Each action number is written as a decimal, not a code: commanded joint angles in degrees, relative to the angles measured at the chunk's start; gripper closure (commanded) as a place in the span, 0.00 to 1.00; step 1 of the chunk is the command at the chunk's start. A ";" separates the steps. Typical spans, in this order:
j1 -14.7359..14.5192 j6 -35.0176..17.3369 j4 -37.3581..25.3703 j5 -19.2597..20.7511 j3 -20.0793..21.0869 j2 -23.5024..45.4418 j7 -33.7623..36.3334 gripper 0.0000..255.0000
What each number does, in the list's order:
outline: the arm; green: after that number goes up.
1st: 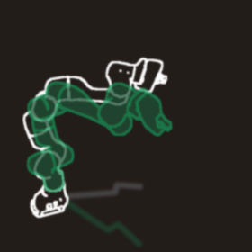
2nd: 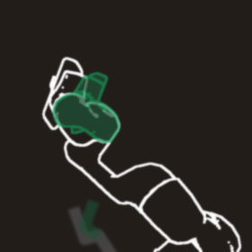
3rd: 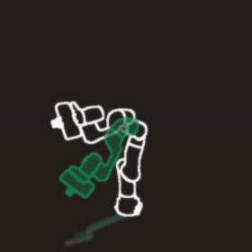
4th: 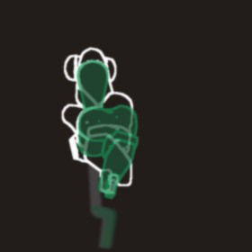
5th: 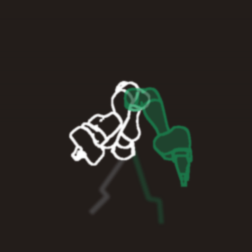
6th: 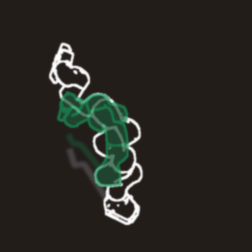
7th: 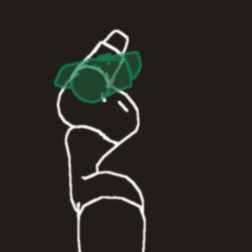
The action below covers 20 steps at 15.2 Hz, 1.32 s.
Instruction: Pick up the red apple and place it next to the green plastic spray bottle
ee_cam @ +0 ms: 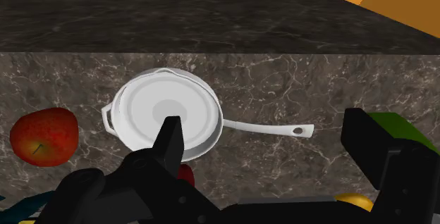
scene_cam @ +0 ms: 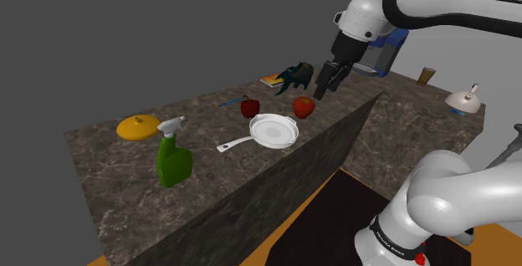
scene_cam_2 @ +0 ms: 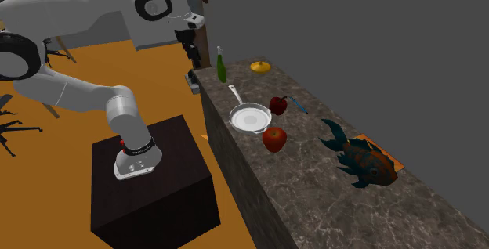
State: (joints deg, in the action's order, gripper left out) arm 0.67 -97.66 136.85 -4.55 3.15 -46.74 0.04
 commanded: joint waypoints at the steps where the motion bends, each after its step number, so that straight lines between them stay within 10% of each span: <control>1: 0.00 0.00 0.00 0.00 0.00 0.00 0.00 0.00; 20: 6.20 -19.28 -7.48 5.65 -15.98 28.54 -17.86 0.00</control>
State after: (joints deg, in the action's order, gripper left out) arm 6.61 -115.62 130.43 1.22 -11.79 -20.63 -16.48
